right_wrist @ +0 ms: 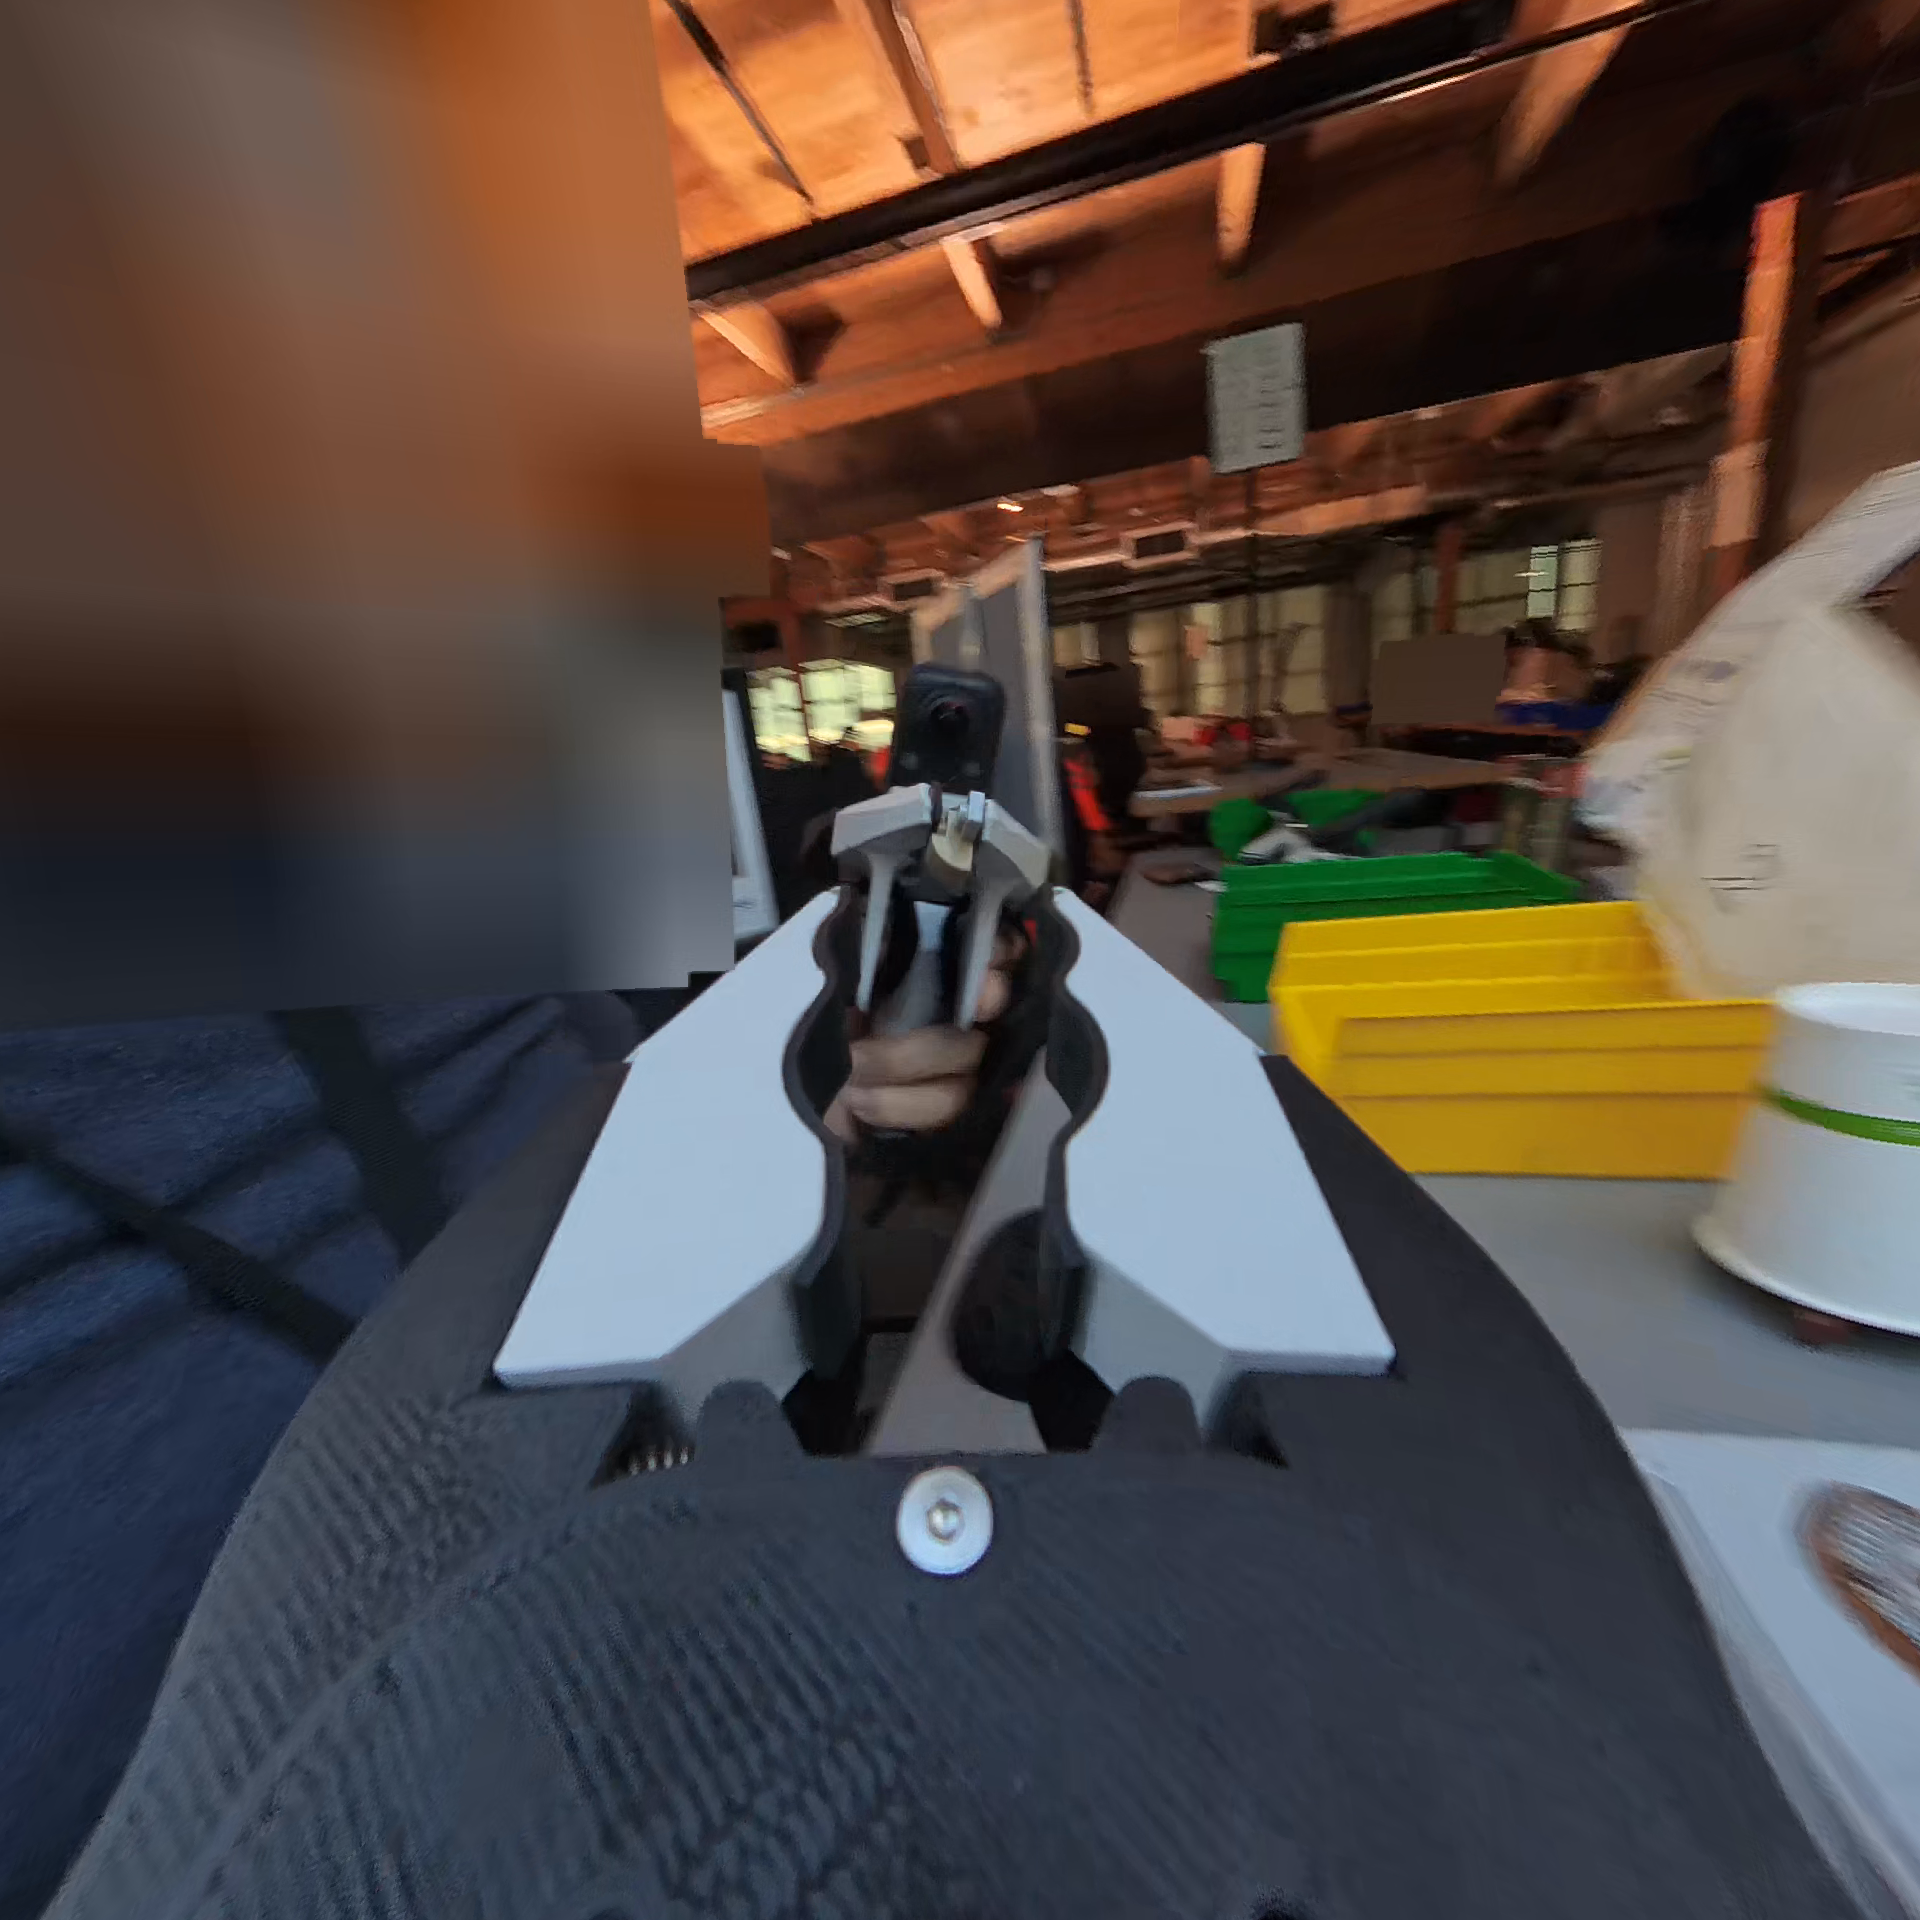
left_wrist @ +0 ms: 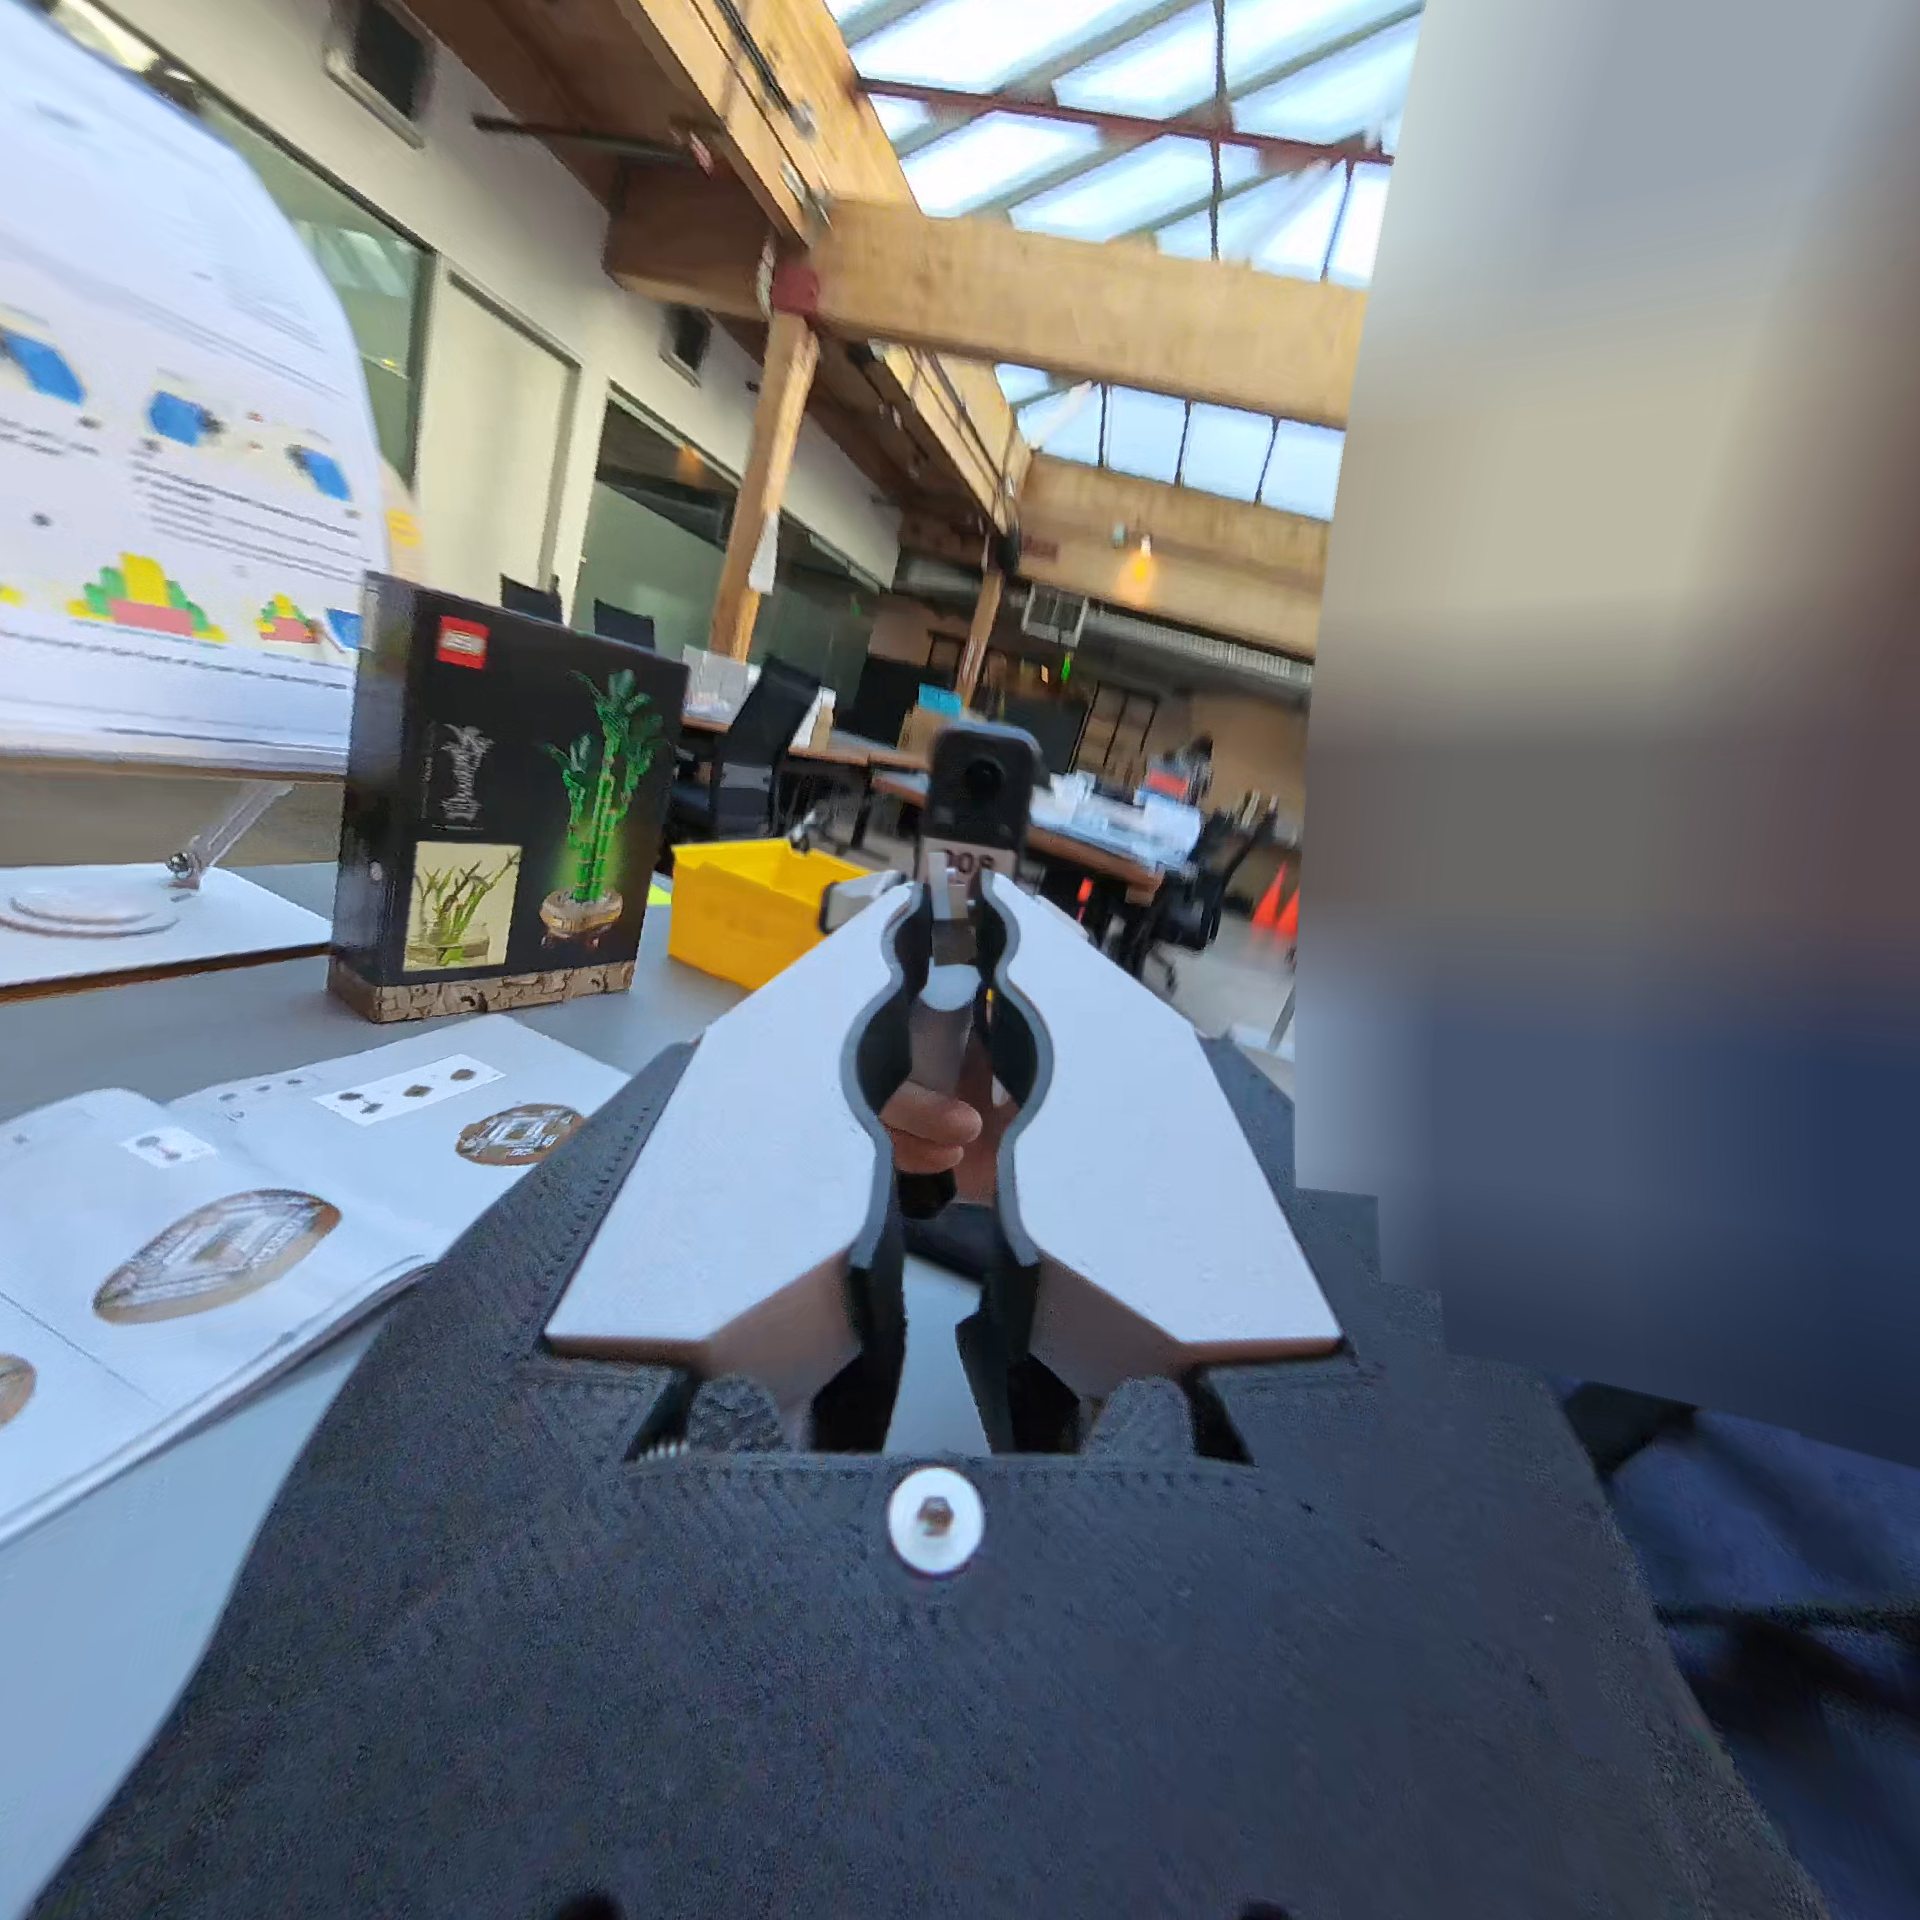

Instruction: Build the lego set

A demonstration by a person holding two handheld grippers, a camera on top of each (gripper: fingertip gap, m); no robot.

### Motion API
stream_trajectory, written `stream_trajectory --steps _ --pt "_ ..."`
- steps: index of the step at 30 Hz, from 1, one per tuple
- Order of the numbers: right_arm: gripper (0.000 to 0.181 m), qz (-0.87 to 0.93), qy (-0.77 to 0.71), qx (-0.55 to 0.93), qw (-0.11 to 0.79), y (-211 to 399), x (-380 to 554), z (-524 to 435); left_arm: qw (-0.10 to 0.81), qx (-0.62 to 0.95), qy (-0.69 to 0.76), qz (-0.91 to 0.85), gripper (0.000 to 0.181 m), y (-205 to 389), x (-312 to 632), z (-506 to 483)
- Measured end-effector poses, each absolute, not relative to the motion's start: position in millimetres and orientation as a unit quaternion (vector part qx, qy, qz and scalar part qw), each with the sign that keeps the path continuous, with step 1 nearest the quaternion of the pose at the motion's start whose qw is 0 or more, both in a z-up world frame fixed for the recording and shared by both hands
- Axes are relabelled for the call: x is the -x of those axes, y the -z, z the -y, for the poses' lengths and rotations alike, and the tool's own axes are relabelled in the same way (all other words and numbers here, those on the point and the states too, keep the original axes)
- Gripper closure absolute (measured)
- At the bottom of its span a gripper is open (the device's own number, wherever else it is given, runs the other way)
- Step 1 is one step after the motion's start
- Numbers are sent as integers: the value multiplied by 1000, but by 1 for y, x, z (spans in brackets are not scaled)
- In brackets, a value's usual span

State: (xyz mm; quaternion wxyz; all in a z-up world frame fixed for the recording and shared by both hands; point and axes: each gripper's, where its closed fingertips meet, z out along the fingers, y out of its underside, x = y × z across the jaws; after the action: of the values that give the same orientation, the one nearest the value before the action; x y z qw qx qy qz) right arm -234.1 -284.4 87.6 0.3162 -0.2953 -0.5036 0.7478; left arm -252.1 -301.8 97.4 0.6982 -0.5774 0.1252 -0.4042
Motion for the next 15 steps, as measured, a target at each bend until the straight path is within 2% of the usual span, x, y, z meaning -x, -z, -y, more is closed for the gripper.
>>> stream_trajectory --steps 1,4,7,9,13,15 --pt "150 506 -718 313 360 -92 230 266 697 566 433 -83 175 -100 269 299" --pt "158 517 -580 389 495 -83 211 206 660 557 502 34 175 -83 314 287" --pt "164 558 -415 490 525 -34 185 159 624 562 533 100 175 -56 335 285" --pt "168 563 -345 554 507 3 163 136 605 573 539 124 175 -40 338 284" --pt "173 582 -328 651 359 88 143 144 560 595 555 157 175 -13 330 276" --pt "175 642 -256 654 308 129 133 153 521 605 583 152 175 -3 315 273"
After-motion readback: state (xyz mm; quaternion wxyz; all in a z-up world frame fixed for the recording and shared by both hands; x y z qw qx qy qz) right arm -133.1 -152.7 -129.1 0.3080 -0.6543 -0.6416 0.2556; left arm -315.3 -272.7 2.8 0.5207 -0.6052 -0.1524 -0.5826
